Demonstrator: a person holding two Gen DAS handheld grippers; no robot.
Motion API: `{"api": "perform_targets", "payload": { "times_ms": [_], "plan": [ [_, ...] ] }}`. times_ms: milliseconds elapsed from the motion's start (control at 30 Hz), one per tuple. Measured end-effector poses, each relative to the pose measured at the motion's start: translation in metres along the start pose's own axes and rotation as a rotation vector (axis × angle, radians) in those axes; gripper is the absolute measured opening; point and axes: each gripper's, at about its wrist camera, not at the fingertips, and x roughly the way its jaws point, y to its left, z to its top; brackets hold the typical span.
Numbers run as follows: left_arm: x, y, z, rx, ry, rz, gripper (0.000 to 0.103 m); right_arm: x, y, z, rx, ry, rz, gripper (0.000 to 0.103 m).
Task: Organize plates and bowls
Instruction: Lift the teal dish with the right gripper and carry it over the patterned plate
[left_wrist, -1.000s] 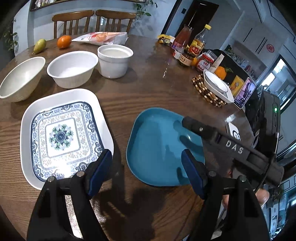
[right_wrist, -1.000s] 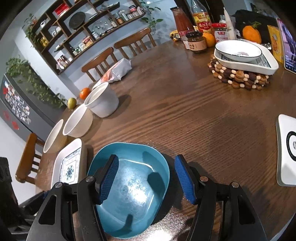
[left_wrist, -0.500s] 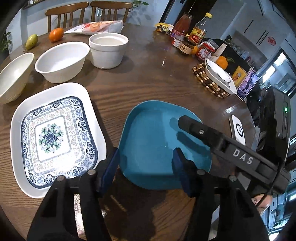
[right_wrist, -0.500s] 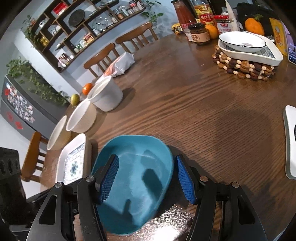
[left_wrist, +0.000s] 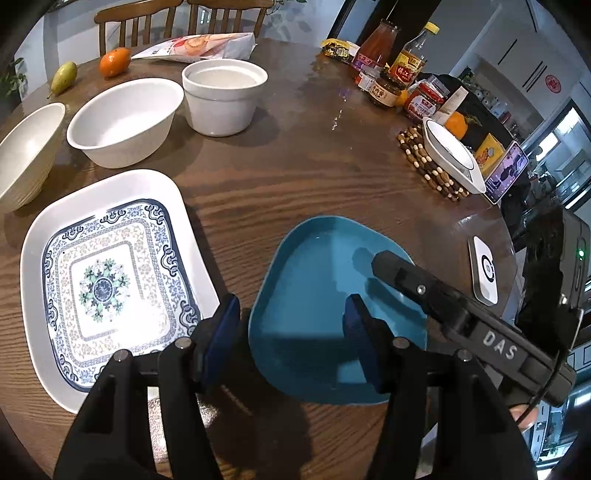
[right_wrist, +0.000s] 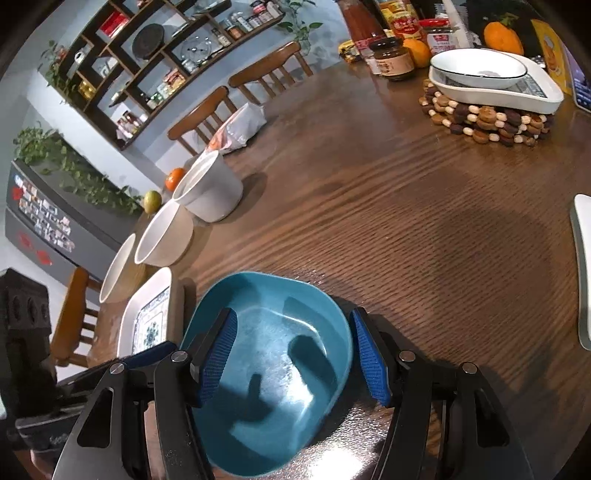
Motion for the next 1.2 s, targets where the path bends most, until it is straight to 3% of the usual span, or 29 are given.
{"api": "perform_targets", "payload": {
  "times_ms": [167,600,900,1200],
  "plan": [
    [0.000,-0.005,-0.001,0.002,0.008,-0.030,0.058,0.003,0.004,0.001,-0.009,0.006,-0.011,0.064],
    [-0.028,-0.004,-0.010,0.017,-0.076,-0.058,0.059,0.002,0.019,0.007,-0.024,-0.016,-0.022,0.064],
    [-0.051,0.023,-0.016,-0.043,-0.156,-0.077,0.061,0.002,0.063,0.013,-0.140,-0.059,-0.014,0.064],
    [-0.081,0.063,-0.021,-0.142,-0.233,-0.071,0.063,0.019,0.113,0.012,-0.240,-0.040,0.023,0.064]
  ]
}}
